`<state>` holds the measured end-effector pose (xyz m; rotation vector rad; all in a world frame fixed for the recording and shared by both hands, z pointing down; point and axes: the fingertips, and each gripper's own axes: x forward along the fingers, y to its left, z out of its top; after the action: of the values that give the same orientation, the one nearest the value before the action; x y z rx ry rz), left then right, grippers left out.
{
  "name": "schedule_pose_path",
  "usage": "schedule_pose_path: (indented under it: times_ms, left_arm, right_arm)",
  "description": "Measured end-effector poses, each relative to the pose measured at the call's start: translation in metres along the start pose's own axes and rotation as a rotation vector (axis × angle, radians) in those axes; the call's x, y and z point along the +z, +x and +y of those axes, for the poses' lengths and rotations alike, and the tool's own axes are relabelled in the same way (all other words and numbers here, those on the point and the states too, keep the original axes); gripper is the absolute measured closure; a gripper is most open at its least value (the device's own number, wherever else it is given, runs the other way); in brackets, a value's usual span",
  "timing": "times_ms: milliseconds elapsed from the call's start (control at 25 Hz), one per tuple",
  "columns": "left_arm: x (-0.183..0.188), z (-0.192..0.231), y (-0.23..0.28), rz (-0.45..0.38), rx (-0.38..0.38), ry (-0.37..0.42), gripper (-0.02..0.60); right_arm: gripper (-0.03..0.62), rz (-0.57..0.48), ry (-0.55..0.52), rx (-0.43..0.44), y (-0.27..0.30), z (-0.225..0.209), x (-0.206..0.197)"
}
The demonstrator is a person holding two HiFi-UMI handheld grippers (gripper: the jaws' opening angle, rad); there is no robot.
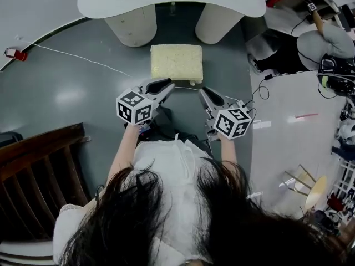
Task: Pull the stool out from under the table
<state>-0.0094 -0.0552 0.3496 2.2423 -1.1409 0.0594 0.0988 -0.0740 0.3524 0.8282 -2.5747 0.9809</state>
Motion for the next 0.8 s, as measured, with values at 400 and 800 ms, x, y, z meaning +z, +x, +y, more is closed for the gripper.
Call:
schedule_pose_path:
  times_ms: [400, 800]
  left_arm:
    - [-0.066, -0.089, -0.024, -0.014, 0.082, -0.007, 0.495]
    - [-0.106, -0.13, -0.067, 0.02, 0.142, -0.014, 0.495]
  right_arm:
    - [0.534, -0.009, -0.051, 0.101, -0.066, 0.013, -0.047]
    - [0.534, -0.008, -0.03, 0.167, -0.095, 0.049, -0.089]
